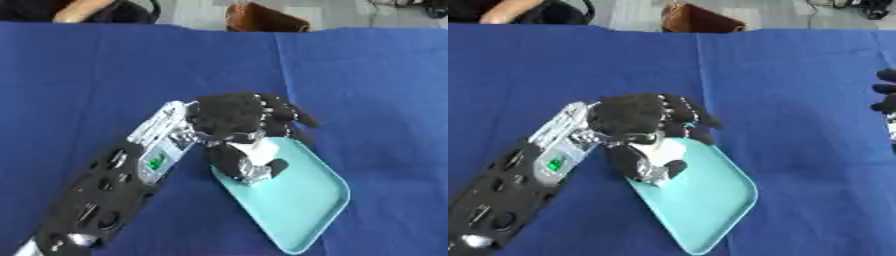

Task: Pick up objects on the table and place them in the box.

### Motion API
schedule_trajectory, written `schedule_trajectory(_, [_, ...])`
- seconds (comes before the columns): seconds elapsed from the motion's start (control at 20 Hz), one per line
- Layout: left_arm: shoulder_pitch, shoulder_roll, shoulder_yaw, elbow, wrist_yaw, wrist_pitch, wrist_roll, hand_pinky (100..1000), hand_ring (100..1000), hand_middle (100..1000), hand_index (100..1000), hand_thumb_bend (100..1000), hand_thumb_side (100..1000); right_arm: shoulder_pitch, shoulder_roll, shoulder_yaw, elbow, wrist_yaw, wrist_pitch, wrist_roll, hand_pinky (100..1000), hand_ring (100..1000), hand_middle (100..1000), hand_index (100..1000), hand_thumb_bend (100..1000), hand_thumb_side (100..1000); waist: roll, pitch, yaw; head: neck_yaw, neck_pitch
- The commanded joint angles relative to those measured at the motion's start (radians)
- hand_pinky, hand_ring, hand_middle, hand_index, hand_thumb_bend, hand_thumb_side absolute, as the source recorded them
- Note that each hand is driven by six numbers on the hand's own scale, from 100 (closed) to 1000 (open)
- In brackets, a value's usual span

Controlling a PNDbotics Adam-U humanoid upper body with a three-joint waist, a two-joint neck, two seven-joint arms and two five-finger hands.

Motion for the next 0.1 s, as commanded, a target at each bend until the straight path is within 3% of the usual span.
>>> schedule_trajectory(0.05, [0.014,0.008,0.004,0.011,0.012,0.004,-0.020,858,911,961,946,100,1000,-0.013,-0.011,-0.015,-0.023,0.003,-0.002,-0.007,712,830,857,914,100,776,-0.005,-0.021,0.000,-0.005,-0.018])
schedule_trajectory(0.1, [0.020,0.009,0.009,0.003,0.023,0.007,-0.022,858,911,960,946,100,1000,-0.012,-0.010,-0.022,-0.027,0.005,0.000,-0.013,712,831,857,916,100,777,-0.006,-0.022,0.002,-0.006,-0.018])
